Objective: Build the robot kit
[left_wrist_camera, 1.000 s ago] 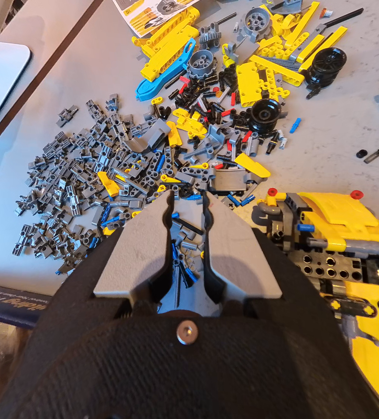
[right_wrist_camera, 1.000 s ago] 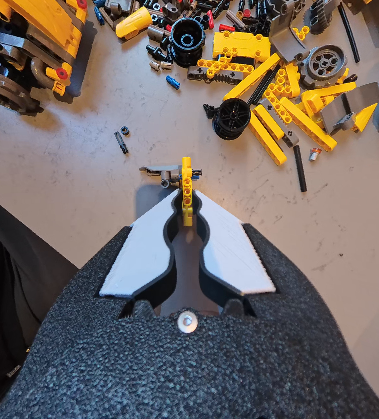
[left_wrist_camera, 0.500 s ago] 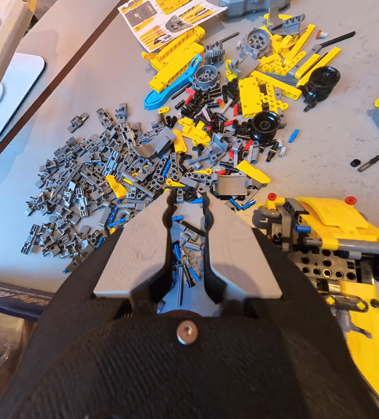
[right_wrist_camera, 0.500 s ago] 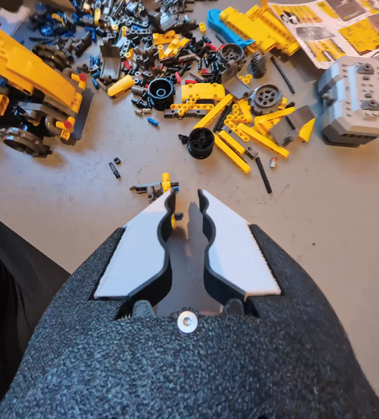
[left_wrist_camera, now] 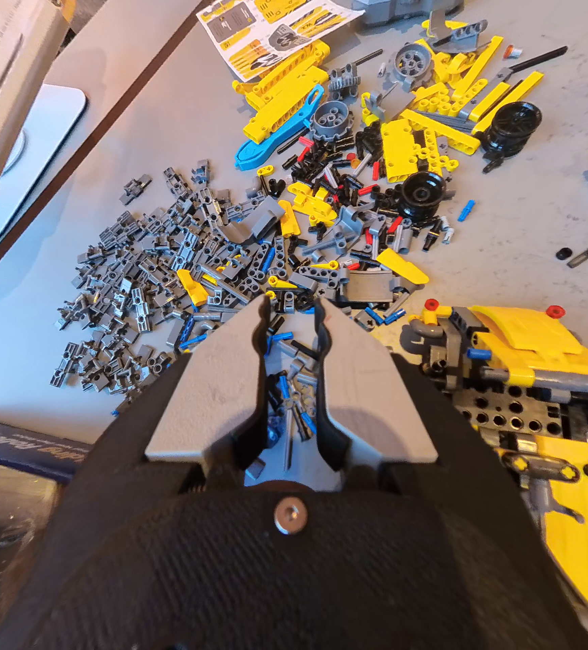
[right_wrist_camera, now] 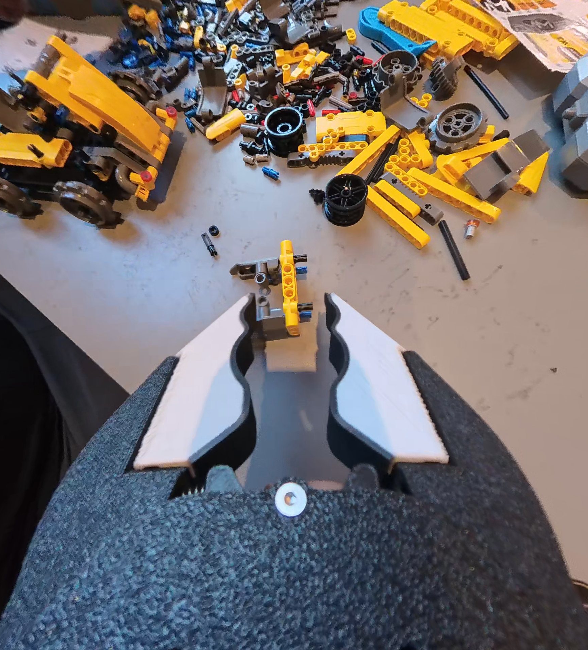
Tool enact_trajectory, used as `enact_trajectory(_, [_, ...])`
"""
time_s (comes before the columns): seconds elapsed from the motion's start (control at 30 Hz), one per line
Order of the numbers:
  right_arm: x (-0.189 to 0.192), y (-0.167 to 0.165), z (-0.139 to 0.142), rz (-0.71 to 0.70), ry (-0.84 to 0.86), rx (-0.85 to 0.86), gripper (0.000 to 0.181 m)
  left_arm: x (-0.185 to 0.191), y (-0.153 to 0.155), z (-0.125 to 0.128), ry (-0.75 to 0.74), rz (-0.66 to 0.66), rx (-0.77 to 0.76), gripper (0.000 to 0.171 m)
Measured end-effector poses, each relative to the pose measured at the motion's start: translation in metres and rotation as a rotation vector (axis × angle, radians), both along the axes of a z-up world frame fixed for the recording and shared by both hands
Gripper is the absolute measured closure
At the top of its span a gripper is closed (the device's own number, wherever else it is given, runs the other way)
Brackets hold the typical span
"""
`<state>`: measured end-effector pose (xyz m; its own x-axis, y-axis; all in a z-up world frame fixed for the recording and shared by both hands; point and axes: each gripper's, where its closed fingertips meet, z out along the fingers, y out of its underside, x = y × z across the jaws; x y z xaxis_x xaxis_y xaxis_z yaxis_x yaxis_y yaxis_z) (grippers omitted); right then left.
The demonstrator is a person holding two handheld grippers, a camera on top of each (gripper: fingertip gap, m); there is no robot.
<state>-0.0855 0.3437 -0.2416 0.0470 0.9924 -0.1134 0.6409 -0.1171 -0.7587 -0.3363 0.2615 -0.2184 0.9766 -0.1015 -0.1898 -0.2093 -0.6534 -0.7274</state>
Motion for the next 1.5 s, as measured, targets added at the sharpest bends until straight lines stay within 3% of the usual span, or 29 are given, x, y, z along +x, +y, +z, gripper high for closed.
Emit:
enact_trajectory(0.2, [0.004, -0.005, -0.006, 0.001, 0.041, -0.008, 0.134, 0.007, -0.015, 0.03, -0.083, -0.009, 0.083, 0.146])
enact_trajectory(0.47, [-0.001, -0.008, -0.015, 0.027, 0.028, 0.015, 0.134, 0.034, -0.087, 0.041, -0.188, -0.092, 0.033, 0.121])
enact_trajectory(0.77, [0.0, -0.007, -0.021, 0.043, 0.02, 0.016, 0.143, 0.073, -0.17, 0.005, -0.201, 0.0, 0.121, 0.121])
enact_trajectory(0.93, [0.001, -0.002, -0.02, 0.008, 0.028, 0.001, 0.146, 0.086, -0.185, -0.004, -0.108, -0.035, 0.193, 0.121])
enact_trajectory(1.1, [-0.001, 0.003, -0.018, -0.024, 0.029, 0.046, 0.146, 0.094, -0.184, -0.001, -0.146, -0.067, 0.259, 0.123])
enact_trajectory(1.5, [-0.013, 0.005, -0.021, -0.012, 0.008, 0.012, 0.146, 0.093, -0.191, -0.011, -0.206, -0.108, 0.245, 0.128])
